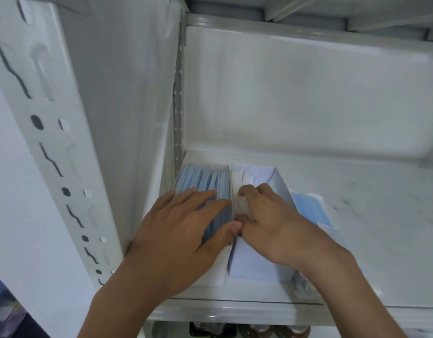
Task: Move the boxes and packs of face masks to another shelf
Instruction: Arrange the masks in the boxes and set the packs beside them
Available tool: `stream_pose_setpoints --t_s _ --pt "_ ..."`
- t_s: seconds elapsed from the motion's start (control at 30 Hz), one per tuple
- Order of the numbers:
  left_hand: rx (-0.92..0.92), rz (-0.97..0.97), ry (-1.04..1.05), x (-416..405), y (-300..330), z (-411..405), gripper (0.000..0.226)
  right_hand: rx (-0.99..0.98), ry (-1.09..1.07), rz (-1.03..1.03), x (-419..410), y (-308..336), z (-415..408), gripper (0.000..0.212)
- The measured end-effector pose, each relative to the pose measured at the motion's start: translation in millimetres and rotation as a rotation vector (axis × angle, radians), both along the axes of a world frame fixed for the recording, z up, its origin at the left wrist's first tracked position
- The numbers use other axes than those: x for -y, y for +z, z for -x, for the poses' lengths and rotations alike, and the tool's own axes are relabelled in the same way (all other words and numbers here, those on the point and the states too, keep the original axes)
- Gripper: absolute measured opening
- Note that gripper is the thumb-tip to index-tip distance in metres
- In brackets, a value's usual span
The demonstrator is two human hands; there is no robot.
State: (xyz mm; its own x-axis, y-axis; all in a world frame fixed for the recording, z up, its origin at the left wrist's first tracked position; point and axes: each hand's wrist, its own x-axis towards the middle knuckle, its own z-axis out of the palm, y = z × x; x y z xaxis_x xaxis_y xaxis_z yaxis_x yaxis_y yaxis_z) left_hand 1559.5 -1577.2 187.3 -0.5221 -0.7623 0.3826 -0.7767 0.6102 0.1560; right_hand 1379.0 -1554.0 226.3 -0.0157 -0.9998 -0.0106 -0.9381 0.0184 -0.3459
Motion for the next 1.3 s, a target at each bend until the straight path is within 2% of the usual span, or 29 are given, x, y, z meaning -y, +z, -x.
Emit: stream_pose_setpoints --t_s 0.13,0.23,0.33,0.5,0.6,0.67,0.73,0.83,1.07,1.3 --pt "-0.008 0.007 -0.008 0 1 0 0.069 0.073 -0.045 0.042 4 -6 5 0.065" --pt "-0.003 0.012 -0.007 0 0 0 0.069 0.177 -0.165 0.106 6 -4 10 0.086" --pt "-0.018 0.002 -0.004 0 0 -1 0.068 0.076 -0.240 0.051 8 -6 11 0.095" --pt "-0.028 -0.003 0.002 0 -1 -1 0.071 -0.058 -0.297 -0.075 12 2 3 0.083" --pt "-0.039 -0.003 -0.003 -1 0 -1 0.071 -0.155 -0.247 -0.070 11 2 1 0.050" --pt "-0.036 -0.006 -0.009 -1 1 -1 0.071 -0.222 -0.213 -0.079 9 0 -3 0.038" --pt "-0.033 -0.008 -0.010 -1 1 -1 0.069 -0.270 -0.221 -0.089 7 4 -6 0.038" --pt "-0.038 -0.011 -0.009 -1 1 -1 0.069 -0.416 -0.094 -0.133 7 5 -10 0.039" --pt "-0.036 -0.018 -0.015 -1 2 0 0.070 -0.272 -0.094 -0.212 14 2 -6 0.041" --pt "-0.031 -0.020 -0.021 0 2 -1 0.071 -0.165 -0.010 -0.159 15 -3 1 0.039"
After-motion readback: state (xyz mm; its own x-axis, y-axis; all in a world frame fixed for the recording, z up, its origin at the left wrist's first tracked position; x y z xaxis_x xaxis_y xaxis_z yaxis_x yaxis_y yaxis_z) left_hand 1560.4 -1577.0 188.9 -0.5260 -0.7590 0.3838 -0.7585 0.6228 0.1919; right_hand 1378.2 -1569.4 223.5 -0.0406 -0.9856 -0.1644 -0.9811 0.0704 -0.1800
